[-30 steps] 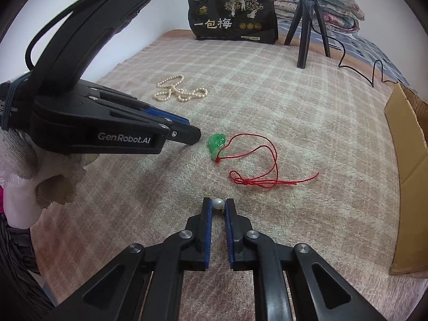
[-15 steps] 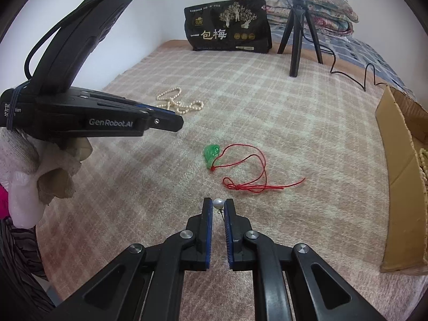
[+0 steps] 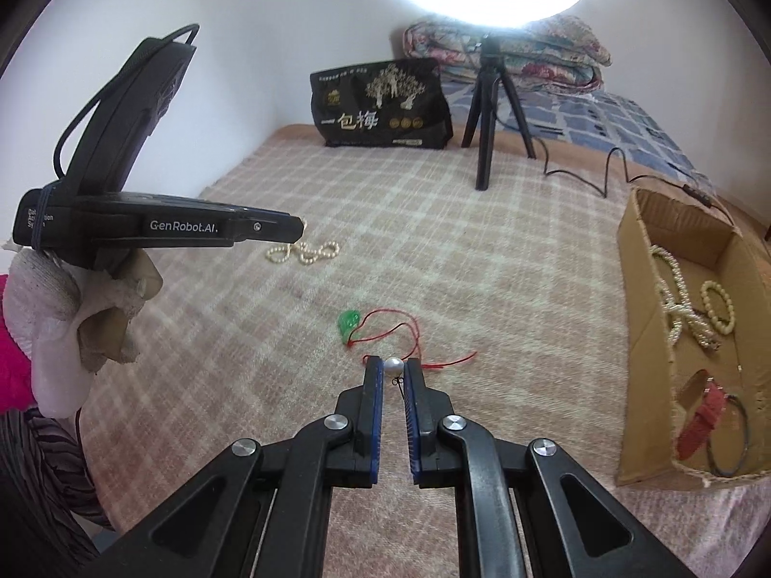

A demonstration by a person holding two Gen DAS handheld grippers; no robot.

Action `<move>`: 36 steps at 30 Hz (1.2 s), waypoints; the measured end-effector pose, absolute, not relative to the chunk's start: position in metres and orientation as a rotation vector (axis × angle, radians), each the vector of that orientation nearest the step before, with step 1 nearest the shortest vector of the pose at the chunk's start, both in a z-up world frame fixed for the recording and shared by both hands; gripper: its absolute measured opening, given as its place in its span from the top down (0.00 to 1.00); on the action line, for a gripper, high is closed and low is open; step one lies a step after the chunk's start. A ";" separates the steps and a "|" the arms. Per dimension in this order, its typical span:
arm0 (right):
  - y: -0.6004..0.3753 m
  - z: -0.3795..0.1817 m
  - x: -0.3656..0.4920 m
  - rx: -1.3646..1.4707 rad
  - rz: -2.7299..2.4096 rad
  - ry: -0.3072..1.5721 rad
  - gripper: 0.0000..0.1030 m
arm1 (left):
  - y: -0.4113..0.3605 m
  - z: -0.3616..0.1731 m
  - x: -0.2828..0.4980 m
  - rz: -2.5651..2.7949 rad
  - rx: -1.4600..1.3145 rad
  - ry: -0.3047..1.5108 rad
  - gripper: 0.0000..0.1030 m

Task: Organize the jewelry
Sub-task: 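Carry both held pearl earrings over the cardboard box with both tools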

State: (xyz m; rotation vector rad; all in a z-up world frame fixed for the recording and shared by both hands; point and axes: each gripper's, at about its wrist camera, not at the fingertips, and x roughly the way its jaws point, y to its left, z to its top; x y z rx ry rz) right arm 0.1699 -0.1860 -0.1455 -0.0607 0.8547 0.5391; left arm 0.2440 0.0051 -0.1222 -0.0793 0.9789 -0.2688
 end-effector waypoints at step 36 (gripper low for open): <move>-0.373 -0.106 0.173 0.152 0.147 0.753 0.94 | -0.171 -0.077 0.268 -0.530 -0.013 0.842 0.94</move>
